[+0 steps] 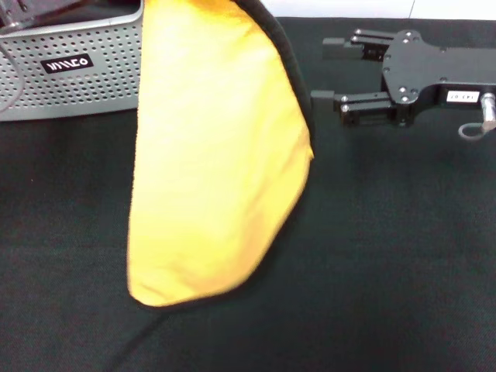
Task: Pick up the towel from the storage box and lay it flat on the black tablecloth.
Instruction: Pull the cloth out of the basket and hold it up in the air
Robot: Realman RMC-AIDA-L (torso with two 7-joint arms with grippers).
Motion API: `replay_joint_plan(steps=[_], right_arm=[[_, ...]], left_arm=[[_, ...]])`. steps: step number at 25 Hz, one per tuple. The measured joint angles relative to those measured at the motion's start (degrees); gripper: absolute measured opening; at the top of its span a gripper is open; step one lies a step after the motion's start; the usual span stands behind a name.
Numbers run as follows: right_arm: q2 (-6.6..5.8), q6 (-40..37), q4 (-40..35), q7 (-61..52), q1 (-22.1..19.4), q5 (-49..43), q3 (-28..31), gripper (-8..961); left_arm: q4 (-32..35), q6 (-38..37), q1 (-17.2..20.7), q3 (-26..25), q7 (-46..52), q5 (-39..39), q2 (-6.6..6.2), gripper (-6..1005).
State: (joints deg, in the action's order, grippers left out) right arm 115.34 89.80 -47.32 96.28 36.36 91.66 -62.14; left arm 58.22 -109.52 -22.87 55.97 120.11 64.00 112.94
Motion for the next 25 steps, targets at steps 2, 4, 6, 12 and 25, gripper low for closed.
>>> replay_joint_plan(steps=[2, 4, 6, 12, 25], right_arm=[[-0.01, 0.1, -0.1, -0.1, 0.1, -0.4, -0.2, 820], [-0.02, 0.3, -0.1, -0.2, 0.1, -0.8, -0.4, 820], [-0.02, 3.0, -0.1, -0.6, 0.2, -1.2, -1.1, 819], [-0.05, 8.3, -0.9, -1.3, 0.0, 0.6, -0.6, 816], [-0.31, 8.9, -0.4, -0.7, 0.1, 1.0, -0.8, 811]], left_arm=[[0.0, 0.0, -0.1, -0.1, 0.2, 0.0, -0.20, 12], [0.0, 0.0, -0.1, -0.6, 0.2, -0.3, -0.35, 12], [0.0, 0.0, -0.2, -1.5, 0.2, -0.7, -0.37, 12], [-0.5, 0.1, 0.1, -3.2, 0.2, -0.9, -0.29, 11], [-0.7, 0.1, -0.3, -4.4, 0.1, -1.0, 0.01, 11]])
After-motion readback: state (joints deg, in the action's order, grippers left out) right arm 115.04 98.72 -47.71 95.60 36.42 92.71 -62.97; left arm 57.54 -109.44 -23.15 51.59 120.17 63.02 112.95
